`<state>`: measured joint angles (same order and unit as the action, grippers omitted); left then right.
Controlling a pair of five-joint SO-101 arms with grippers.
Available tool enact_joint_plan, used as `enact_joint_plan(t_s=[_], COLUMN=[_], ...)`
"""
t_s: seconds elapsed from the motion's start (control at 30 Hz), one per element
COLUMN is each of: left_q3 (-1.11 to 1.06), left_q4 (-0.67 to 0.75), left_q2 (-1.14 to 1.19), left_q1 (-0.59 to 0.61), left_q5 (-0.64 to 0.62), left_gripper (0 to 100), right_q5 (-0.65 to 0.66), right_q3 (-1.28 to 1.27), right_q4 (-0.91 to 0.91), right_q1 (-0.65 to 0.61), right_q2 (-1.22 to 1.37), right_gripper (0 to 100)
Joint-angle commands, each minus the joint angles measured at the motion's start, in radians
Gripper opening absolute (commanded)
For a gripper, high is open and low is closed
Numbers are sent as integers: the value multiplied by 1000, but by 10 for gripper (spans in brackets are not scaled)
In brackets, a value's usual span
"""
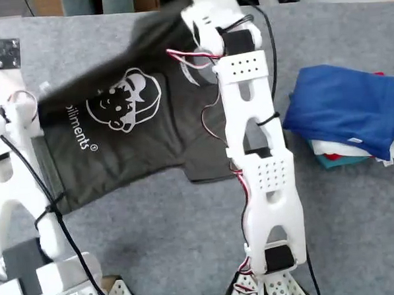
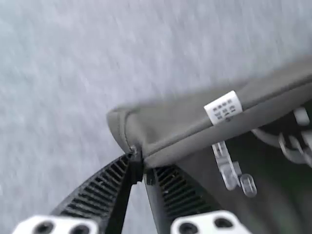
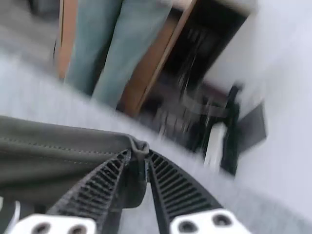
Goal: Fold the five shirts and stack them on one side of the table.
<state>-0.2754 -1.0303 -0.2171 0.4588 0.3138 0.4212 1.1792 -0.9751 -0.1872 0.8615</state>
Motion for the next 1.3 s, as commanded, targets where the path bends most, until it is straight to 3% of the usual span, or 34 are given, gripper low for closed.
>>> enact_joint_plan(t_s=[0.0, 0.13, 0.5, 0.77, 1.0, 1.27], left_q3=[48, -93, -588, -657, -654, -650], left_q4=[-233, -313, -78, 21, 28, 18], left_q2=[-112, -175, -233, -226, -226, -226], left_q1=[-44, -131, -186, -128, -97, -102], left_q5=[26, 123, 150, 152, 153, 152], left_gripper=[29, 29, 29, 29, 29, 29], right_q5=[34, 103, 169, 215, 241, 275], right_q3=[56, 50, 56, 65, 157, -137], right_q4=[-117, -270, -629, -784, -792, -792], right_q1=[32, 54, 106, 155, 203, 149], right_q2=[-2, 5, 5, -2, -25, -239], right_gripper=[13, 13, 13, 13, 13, 13])
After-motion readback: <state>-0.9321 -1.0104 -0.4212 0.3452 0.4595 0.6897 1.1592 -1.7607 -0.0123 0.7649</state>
